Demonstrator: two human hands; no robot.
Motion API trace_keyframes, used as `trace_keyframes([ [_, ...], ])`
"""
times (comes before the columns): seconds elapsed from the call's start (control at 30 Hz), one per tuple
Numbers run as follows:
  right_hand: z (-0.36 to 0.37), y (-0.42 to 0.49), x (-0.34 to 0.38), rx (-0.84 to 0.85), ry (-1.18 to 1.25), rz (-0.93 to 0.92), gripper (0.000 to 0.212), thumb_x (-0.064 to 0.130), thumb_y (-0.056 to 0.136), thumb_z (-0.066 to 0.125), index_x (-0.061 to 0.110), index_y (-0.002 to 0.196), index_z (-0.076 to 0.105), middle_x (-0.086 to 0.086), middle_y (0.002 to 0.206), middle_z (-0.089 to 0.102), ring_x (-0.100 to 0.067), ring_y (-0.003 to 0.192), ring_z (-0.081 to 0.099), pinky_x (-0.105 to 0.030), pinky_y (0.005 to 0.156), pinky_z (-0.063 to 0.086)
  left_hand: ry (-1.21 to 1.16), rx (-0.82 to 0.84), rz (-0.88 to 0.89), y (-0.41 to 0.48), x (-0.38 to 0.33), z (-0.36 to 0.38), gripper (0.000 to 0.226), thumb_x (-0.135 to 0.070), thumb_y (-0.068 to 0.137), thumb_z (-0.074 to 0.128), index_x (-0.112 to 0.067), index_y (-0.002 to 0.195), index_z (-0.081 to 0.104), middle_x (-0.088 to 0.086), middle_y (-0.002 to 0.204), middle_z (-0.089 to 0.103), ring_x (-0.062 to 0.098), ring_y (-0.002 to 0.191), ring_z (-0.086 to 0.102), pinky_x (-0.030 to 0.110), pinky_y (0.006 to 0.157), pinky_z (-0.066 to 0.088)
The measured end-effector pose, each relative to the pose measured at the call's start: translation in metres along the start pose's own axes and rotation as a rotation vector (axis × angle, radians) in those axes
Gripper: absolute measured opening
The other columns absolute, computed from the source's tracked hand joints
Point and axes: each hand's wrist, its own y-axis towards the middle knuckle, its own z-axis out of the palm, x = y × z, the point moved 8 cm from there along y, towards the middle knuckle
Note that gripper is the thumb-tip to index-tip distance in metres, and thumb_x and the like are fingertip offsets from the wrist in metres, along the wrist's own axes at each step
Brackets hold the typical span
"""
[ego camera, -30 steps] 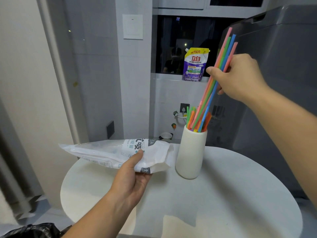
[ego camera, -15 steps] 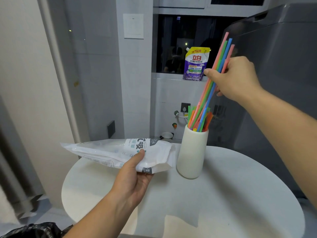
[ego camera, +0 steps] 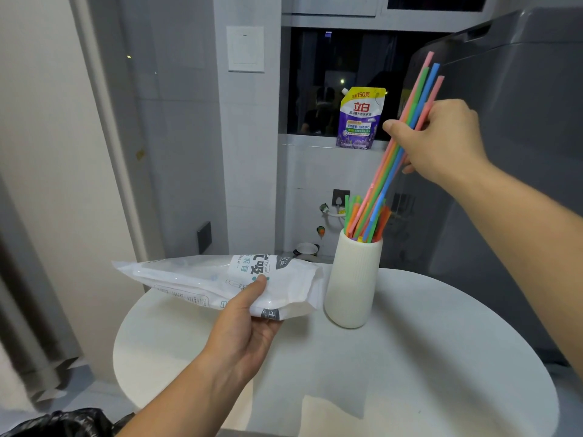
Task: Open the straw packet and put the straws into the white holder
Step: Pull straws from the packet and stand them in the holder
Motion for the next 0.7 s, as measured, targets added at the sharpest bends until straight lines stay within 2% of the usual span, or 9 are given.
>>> trace_keyframes([
  [0.07,-0.0010,-0.0005,-0.0001,-0.016,0.010,0.004,0.037,0.042,0.089,0.067,0.010,0.107,0.066,-0.002,0.099,0.067,-0.021,0.083,0.072,-0.037,0.073,0.063,0.004,-0.010,0.004,0.0004,-0.0006,-0.0010,0.032,-0.006,0.095,0.061,-0.002,0.127,0.063,0.014,0.115,0.077,0.027,0.105,0.073,0.043,0.081,0.064],
  [0.1,-0.0007,-0.0009,-0.0004,-0.022,0.011,0.005,0.037,0.043,0.089,0.067,0.011,0.107,0.066,-0.001,0.098,0.067,-0.021,0.083,0.073,-0.037,0.073,0.063,0.006,-0.011,0.005,0.0006,-0.0006,-0.0011,0.033,-0.006,0.095,0.061,-0.002,0.127,0.063,0.014,0.115,0.077,0.027,0.105,0.073,0.044,0.082,0.063],
  [0.3,0.0030,-0.0021,-0.0020,0.008,-0.003,0.006,0.039,0.043,0.088,0.067,0.010,0.108,0.066,-0.003,0.098,0.067,-0.022,0.083,0.072,-0.037,0.071,0.062,0.015,0.004,-0.006,0.0011,0.0009,-0.0002,0.033,-0.008,0.096,0.061,-0.002,0.128,0.063,0.014,0.116,0.077,0.027,0.105,0.074,0.038,0.073,0.065],
  [0.4,0.0010,-0.0007,-0.0025,0.013,-0.006,0.000,0.038,0.042,0.089,0.067,0.010,0.110,0.066,-0.003,0.099,0.067,-0.022,0.083,0.072,-0.037,0.072,0.062,0.014,-0.006,0.002,0.0007,-0.0007,-0.0011,0.033,-0.007,0.096,0.061,-0.002,0.129,0.063,0.014,0.115,0.077,0.026,0.104,0.074,0.039,0.076,0.064],
  [0.53,-0.0027,0.0018,-0.0027,0.012,-0.019,0.000,0.035,0.040,0.091,0.065,0.010,0.109,0.064,-0.002,0.100,0.066,-0.020,0.081,0.070,-0.034,0.072,0.061,0.013,-0.003,0.003,0.0010,-0.0007,-0.0015,0.034,-0.007,0.096,0.061,-0.003,0.129,0.063,0.014,0.116,0.077,0.025,0.099,0.076,0.035,0.063,0.064],
  [0.7,-0.0025,0.0025,-0.0012,0.027,-0.027,-0.004,0.036,0.040,0.091,0.065,0.009,0.111,0.063,-0.001,0.099,0.064,-0.019,0.082,0.069,-0.030,0.067,0.059,0.026,0.008,0.006,0.0019,0.0010,-0.0007,0.032,-0.007,0.096,0.060,-0.002,0.128,0.063,0.015,0.116,0.077,0.025,0.095,0.077,0.038,0.071,0.065],
])
